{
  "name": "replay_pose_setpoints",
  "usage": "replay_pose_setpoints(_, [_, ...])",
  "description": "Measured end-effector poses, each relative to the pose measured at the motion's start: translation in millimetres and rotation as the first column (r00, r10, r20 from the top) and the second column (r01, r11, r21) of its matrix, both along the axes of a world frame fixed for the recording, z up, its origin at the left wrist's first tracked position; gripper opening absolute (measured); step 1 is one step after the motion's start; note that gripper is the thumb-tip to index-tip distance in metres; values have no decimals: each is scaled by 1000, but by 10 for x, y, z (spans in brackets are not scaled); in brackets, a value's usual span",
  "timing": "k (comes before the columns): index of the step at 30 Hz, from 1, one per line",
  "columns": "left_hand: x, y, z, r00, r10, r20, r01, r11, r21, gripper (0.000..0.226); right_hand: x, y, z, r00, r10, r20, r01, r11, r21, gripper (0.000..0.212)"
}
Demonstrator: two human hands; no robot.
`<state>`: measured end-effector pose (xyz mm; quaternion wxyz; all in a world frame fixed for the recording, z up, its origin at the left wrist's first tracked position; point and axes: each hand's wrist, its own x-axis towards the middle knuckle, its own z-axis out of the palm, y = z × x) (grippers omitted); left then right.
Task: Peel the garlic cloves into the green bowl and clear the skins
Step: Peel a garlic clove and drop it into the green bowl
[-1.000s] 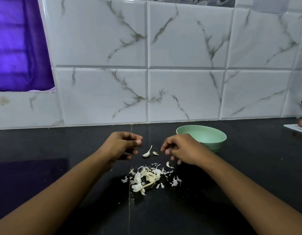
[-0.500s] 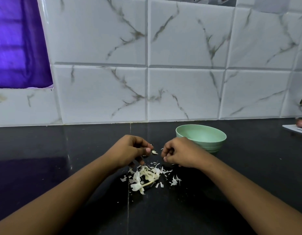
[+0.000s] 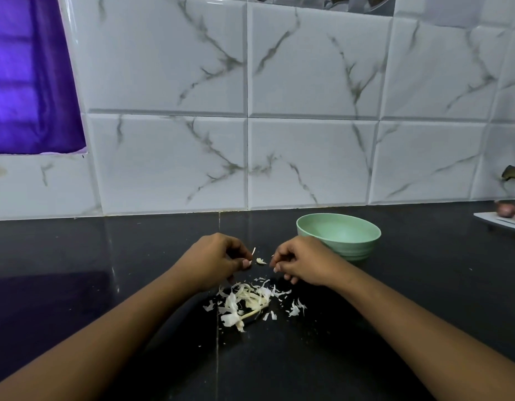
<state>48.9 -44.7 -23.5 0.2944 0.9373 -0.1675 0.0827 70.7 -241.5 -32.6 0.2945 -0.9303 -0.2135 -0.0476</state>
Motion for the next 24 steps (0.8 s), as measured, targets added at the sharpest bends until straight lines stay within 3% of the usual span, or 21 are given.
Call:
replay_pose_setpoints(3, [0,28,35,999,28,32,-30,997,78,9,0,17,13,997,28,70,-20,992,-122,7])
replay_pose_setpoints(9, [8,40,38,999,35,8,-36,988,151,9,-23,72,43,968,65,244,24,937,-348,12])
replay_pose_setpoints(14, [1,46,56,999,44,12,-46,977,210,14,27,45,23,958,76,276,33,928,-371,12])
replay_pose_setpoints(24, [24,49,43,996,71,-48,-51,942,331,19,96,69,17,908,187,376,64,824,-563,17])
